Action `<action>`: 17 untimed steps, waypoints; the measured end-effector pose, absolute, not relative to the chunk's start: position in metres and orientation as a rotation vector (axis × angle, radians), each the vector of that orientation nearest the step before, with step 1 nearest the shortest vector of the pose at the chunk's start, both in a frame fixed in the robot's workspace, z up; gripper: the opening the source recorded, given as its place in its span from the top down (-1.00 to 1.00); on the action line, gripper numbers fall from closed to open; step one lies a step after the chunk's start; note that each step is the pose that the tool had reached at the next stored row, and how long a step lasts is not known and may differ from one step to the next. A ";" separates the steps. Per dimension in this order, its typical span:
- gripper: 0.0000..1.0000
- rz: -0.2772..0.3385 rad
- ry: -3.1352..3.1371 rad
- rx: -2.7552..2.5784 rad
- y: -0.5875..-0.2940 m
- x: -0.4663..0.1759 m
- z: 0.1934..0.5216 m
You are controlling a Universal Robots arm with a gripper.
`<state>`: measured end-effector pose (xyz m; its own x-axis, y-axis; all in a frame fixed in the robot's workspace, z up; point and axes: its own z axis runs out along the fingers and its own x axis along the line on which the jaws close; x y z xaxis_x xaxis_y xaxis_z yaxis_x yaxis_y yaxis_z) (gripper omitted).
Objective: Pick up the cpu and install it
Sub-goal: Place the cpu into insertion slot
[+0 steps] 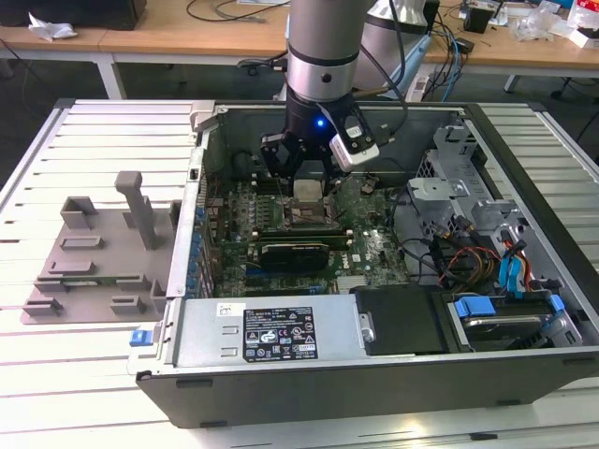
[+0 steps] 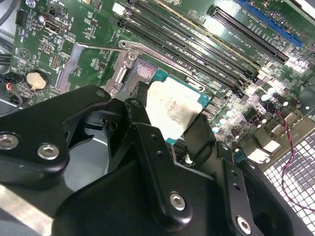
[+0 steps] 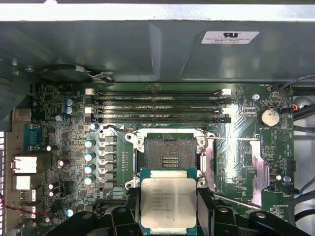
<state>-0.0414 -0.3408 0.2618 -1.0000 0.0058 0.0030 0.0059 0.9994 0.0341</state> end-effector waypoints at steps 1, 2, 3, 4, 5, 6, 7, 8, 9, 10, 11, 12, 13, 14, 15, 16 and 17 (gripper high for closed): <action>-0.09 -0.054 -3.138 -0.009 -0.341 -0.041 0.262; -0.09 -0.054 -3.138 -0.009 -0.341 -0.041 0.262; -0.09 -0.054 -3.138 -0.009 -0.341 -0.041 0.262; -0.09 -0.054 -3.138 -0.009 -0.341 -0.041 0.262; -0.09 -0.054 -3.138 -0.011 -0.341 -0.041 0.262; -0.09 -0.054 -3.138 -0.026 -0.341 -0.041 0.262; -0.09 -0.054 -3.138 -0.047 -0.341 -0.041 0.262; -0.09 -0.054 -3.138 -0.065 -0.341 -0.041 0.262; -0.09 -0.054 -3.138 -0.081 -0.341 -0.041 0.262; -0.09 -0.054 -3.138 -0.096 -0.341 -0.041 0.262; -0.09 -0.054 -3.137 -0.108 -0.341 -0.041 0.262; -0.09 -0.054 -3.137 -0.134 -0.341 -0.041 0.262; -0.09 -0.054 -3.136 -0.150 -0.341 -0.041 0.262; -0.09 -0.054 -3.136 -0.161 -0.341 -0.041 0.262; -0.09 -0.054 -3.135 -0.188 -0.341 -0.041 0.262; -0.09 -0.054 -3.133 -0.216 -0.341 -0.041 0.262; -0.09 -0.054 -3.132 -0.242 -0.341 -0.041 0.262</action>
